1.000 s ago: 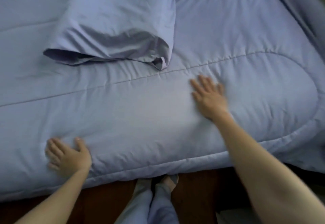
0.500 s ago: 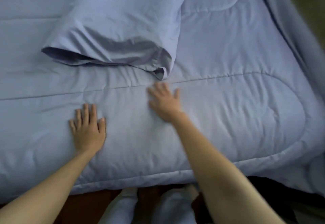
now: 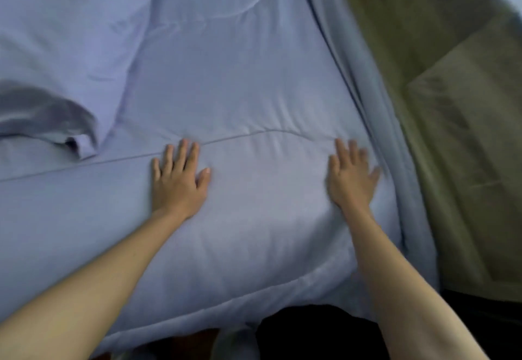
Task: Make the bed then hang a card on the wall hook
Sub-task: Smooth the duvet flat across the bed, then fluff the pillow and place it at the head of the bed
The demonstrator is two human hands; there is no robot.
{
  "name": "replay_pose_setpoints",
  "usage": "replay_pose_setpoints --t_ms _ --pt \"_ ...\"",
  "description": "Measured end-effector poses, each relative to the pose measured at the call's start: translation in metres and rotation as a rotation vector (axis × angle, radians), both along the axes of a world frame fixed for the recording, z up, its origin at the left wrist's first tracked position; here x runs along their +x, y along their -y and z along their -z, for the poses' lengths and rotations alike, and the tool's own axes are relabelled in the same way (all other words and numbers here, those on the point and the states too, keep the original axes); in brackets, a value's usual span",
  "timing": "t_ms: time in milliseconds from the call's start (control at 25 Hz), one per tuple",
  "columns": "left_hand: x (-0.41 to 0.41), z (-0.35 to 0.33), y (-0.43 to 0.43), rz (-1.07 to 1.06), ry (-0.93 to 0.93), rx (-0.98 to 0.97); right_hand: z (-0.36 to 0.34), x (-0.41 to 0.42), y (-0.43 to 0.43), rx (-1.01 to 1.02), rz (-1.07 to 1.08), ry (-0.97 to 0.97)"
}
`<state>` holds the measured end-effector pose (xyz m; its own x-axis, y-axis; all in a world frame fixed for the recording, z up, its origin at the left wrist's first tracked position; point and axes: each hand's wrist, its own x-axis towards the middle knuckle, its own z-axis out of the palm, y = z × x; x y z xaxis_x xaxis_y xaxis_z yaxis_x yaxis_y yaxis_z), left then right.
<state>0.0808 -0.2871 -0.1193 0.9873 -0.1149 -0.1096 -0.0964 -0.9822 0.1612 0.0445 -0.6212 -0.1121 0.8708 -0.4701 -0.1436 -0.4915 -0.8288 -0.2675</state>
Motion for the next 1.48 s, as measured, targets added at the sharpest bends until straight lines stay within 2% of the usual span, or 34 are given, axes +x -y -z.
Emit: replay_pose_setpoints --t_ms 120,200,280,360,400,440,480,560,600,640,720,800,880,1000,1040,1080,1200,1320,1480 --pt "0.028 0.000 0.080 0.024 -0.028 0.008 0.004 -0.069 0.058 0.325 0.262 0.033" --pt "0.039 0.000 0.122 0.060 -0.050 0.011 -0.001 -0.104 0.063 0.447 0.429 -0.024" --pt "0.044 -0.001 0.151 0.146 -0.057 0.012 -0.015 -0.097 0.054 0.402 0.505 -0.013" --pt "0.043 -0.004 0.159 0.280 -0.057 -0.008 -0.037 -0.057 0.040 0.308 0.445 0.170" --pt "0.040 -0.005 0.153 0.346 -0.050 -0.017 -0.045 -0.030 0.031 0.293 0.342 0.279" --pt "0.036 -0.006 0.141 0.392 -0.042 -0.022 -0.051 -0.002 0.021 0.320 0.199 0.345" --pt "0.032 -0.006 0.125 0.408 -0.035 -0.019 -0.051 0.022 0.011 0.351 0.030 0.332" --pt "0.020 -0.002 0.084 0.321 -0.014 0.010 -0.034 0.045 -0.008 0.278 -0.271 0.105" --pt "0.011 0.000 0.060 0.235 -0.008 0.029 -0.019 0.043 -0.009 0.170 -0.313 -0.029" --pt "0.002 0.000 0.029 0.142 -0.008 0.043 -0.006 0.038 -0.009 0.061 -0.264 -0.097" --pt "-0.018 0.003 -0.033 -0.017 -0.011 0.058 0.002 0.014 0.001 -0.063 -0.047 -0.078" --pt "-0.041 0.006 -0.092 -0.209 -0.048 0.062 0.000 -0.006 0.012 -0.062 0.121 -0.061" --pt "-0.060 0.003 -0.143 -0.424 -0.071 0.063 -0.010 -0.009 0.011 -0.018 0.242 -0.126" --pt "-0.077 -0.004 -0.202 -0.749 -0.219 0.014 -0.032 -0.005 -0.034 0.047 0.439 -0.221" --pt "-0.078 -0.011 -0.220 -0.823 -0.269 0.005 -0.041 0.000 -0.059 0.051 0.433 -0.211" --pt "-0.079 -0.017 -0.236 -0.841 -0.287 0.008 -0.050 0.006 -0.086 0.049 0.379 -0.206" --pt "-0.065 -0.042 -0.285 -0.742 -0.162 0.029 -0.074 0.034 -0.181 0.107 0.164 -0.206" --pt "-0.020 -0.079 -0.335 -0.673 -0.138 0.024 -0.095 0.070 -0.287 0.194 -0.017 -0.142" --pt "0.058 -0.108 -0.398 -0.557 0.074 0.001 -0.118 0.126 -0.401 0.299 -0.197 -0.021"
